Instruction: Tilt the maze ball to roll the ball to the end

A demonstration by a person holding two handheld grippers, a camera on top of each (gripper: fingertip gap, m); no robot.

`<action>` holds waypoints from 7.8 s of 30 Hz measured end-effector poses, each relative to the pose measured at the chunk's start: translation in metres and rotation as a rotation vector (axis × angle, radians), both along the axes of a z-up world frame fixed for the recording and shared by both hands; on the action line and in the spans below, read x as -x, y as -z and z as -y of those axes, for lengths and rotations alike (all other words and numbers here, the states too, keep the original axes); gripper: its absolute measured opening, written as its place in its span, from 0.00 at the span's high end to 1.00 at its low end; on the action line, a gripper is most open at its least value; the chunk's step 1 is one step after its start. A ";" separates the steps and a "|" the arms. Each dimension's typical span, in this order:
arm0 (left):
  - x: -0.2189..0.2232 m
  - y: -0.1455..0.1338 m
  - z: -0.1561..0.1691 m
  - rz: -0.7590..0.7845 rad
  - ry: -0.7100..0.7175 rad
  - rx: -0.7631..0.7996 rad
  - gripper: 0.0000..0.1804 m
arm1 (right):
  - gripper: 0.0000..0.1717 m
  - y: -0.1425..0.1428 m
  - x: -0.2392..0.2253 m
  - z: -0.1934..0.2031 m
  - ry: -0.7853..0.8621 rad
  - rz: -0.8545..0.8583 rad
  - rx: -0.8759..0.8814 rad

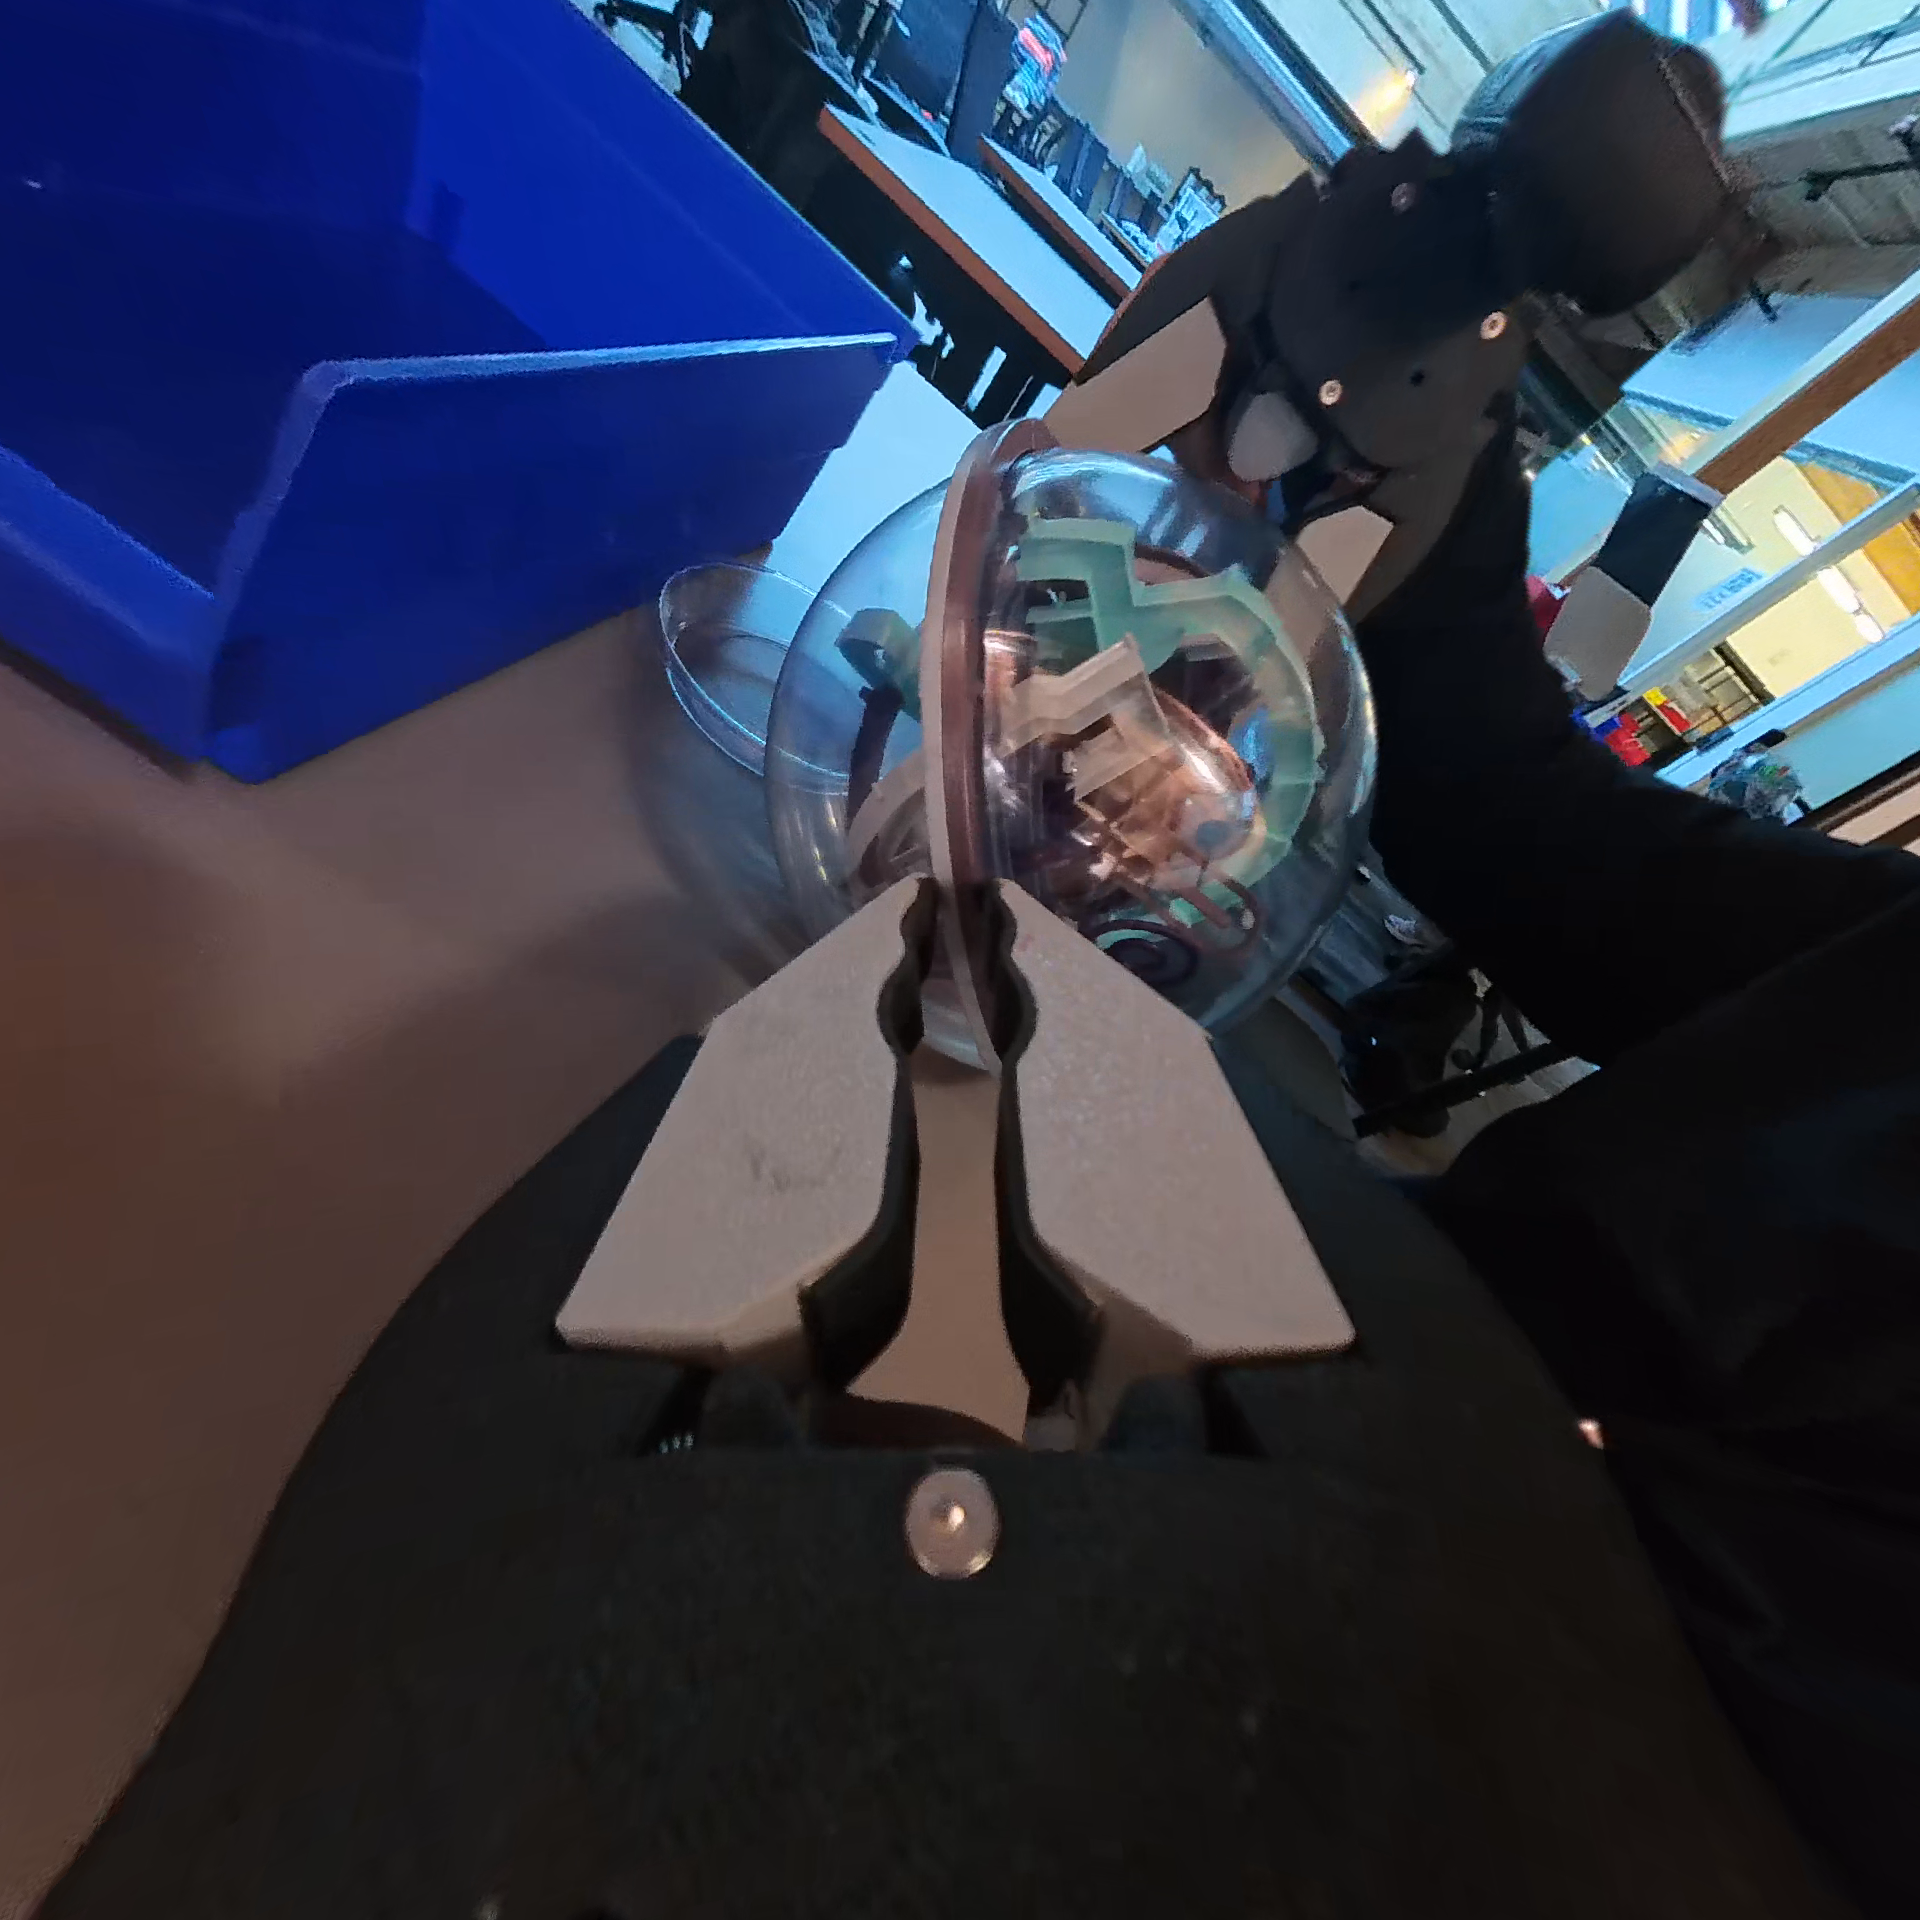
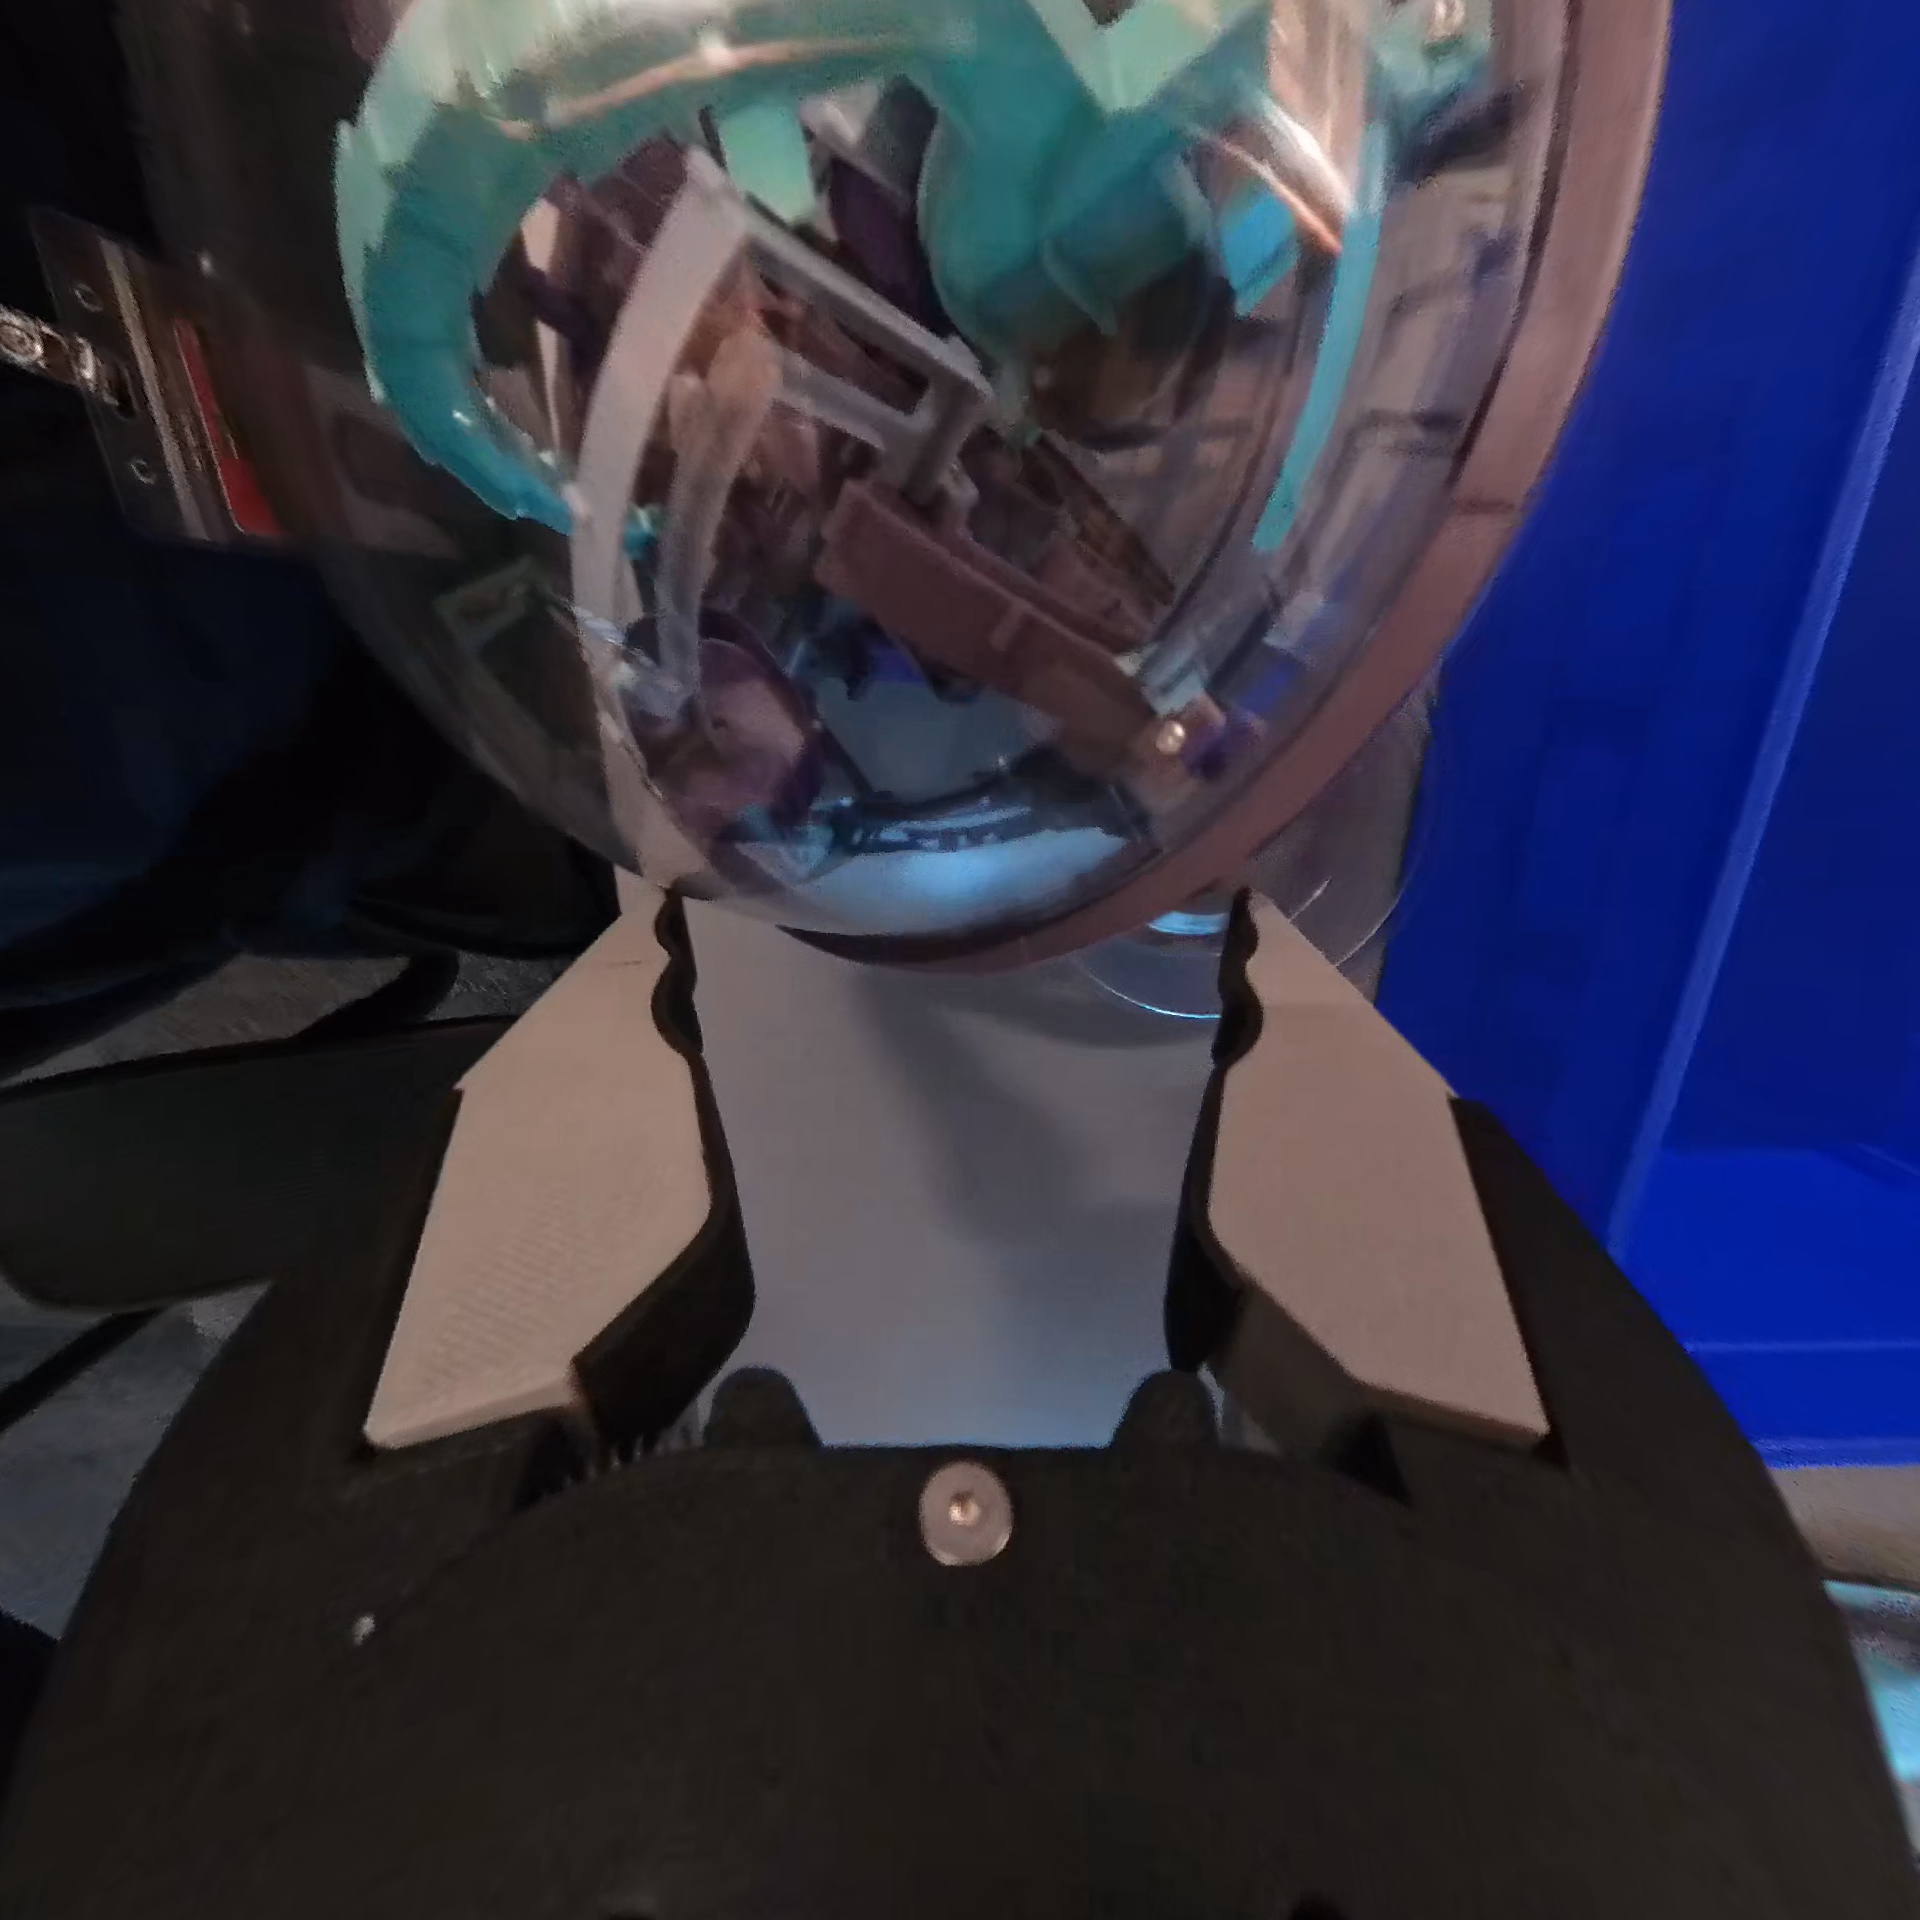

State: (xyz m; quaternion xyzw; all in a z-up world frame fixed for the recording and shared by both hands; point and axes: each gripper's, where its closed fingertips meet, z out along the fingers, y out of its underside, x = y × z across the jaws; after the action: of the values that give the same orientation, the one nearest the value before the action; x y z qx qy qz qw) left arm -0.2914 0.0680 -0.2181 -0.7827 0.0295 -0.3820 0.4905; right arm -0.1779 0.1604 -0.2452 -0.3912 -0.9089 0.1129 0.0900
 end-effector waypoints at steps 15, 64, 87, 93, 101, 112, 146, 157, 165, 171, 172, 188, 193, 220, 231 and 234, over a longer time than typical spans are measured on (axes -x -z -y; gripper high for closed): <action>0.005 0.002 -0.003 0.054 -0.062 0.051 0.97 | 0.55 -0.015 -0.013 -0.008 0.251 -0.354 0.511; 0.004 0.008 -0.002 0.124 -0.057 0.075 0.96 | 0.98 -0.013 0.002 -0.005 0.692 -0.338 1.350; 0.027 0.018 0.001 -1.118 -0.192 -0.441 0.56 | 0.98 -0.011 0.008 -0.021 0.763 -0.315 1.423; 0.010 0.006 0.000 -1.614 -0.245 -0.729 0.72 | 0.98 -0.010 0.008 -0.023 0.767 -0.300 1.434; 0.008 0.006 -0.012 -1.857 -0.264 -0.811 0.92 | 0.98 -0.010 0.011 -0.025 0.772 -0.282 1.444; 0.007 0.008 -0.021 -1.993 -0.242 -0.862 0.94 | 0.98 -0.009 0.014 -0.031 0.782 -0.268 1.441; 0.003 0.005 -0.022 -1.940 -0.241 -0.829 0.97 | 0.97 -0.009 0.013 -0.033 0.797 -0.187 1.410; 0.002 0.006 -0.020 -1.927 -0.238 -0.833 0.97 | 0.96 -0.009 0.013 -0.034 0.785 -0.191 1.391; 0.002 0.005 -0.020 -1.933 -0.255 -0.850 0.97 | 0.88 -0.009 0.012 -0.034 0.766 -0.218 1.370; 0.002 0.003 -0.020 -1.938 -0.262 -0.859 0.97 | 0.76 -0.012 0.012 -0.027 0.699 -0.242 1.378; 0.002 0.003 -0.020 -1.938 -0.261 -0.862 0.97 | 0.73 -0.012 0.012 -0.026 0.693 -0.247 1.361; 0.004 0.001 -0.020 -1.937 -0.271 -0.869 0.97 | 0.69 -0.011 0.012 -0.014 0.622 -0.261 1.261; 0.004 -0.001 -0.019 -1.907 -0.289 -0.871 0.93 | 0.69 -0.011 0.011 -0.018 0.630 -0.280 1.241; 0.008 0.005 -0.015 0.070 -0.027 -0.012 0.36 | 0.46 -0.014 0.013 -0.017 0.616 -0.386 1.245; -0.009 0.003 -0.041 0.170 0.040 0.004 0.39 | 0.44 -0.016 0.024 -0.010 0.594 -0.380 1.281; -0.010 0.006 -0.045 0.163 0.046 -0.005 0.41 | 0.42 -0.014 0.029 -0.009 0.597 -0.384 1.265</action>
State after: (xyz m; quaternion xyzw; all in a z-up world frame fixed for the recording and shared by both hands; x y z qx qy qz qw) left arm -0.2812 0.1133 -0.2236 -0.7468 0.0084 -0.4558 0.4843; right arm -0.2065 0.1698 -0.2315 -0.5731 -0.4925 0.6543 0.0314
